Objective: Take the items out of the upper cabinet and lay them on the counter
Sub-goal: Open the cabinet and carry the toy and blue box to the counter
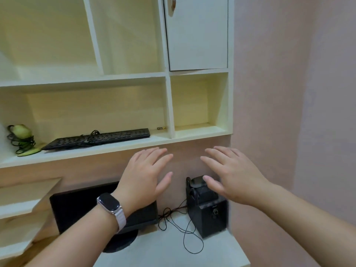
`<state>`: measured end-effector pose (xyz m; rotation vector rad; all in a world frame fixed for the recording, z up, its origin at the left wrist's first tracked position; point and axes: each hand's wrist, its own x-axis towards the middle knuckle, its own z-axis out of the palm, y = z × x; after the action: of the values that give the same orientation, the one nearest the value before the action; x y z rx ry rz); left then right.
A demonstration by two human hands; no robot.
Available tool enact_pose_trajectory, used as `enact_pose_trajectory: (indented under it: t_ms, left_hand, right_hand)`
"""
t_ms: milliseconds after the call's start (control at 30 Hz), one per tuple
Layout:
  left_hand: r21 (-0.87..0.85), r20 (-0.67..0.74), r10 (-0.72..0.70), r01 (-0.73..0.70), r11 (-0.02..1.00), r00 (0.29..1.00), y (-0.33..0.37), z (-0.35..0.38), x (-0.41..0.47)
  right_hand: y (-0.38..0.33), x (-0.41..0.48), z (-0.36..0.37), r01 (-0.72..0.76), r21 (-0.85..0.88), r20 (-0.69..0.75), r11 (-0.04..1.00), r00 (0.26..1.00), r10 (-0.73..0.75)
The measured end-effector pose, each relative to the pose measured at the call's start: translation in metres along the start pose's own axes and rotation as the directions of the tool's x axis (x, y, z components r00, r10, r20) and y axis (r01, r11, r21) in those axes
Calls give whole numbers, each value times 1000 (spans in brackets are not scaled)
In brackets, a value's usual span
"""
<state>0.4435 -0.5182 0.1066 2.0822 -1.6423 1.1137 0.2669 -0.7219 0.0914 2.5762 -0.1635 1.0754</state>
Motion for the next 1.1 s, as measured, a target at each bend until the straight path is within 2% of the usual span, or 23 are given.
enact_pose_trajectory:
  t_ms: [233, 533, 767, 967, 1100]
  left_hand:
    - [90, -181, 65, -50, 995, 981, -72, 14, 76]
    - [92, -290, 113, -89, 992, 950, -148, 46, 166]
    - [168, -493, 208, -142, 975, 845, -176, 61, 238]
    - [194, -510, 237, -158, 968, 827, -179, 75, 278]
    - [268, -481, 247, -127, 955, 841, -177, 87, 285]
  right_hand:
    - [24, 69, 20, 14, -105, -38, 994, 999, -18]
    - [57, 197, 44, 72, -283, -136, 956, 984, -114]
    - [95, 292, 35, 76, -450, -206, 890, 961, -186]
    - [123, 333, 28, 126, -539, -217, 833, 935, -282]
    - [137, 353, 27, 201, -573, -204, 794, 904, -376]
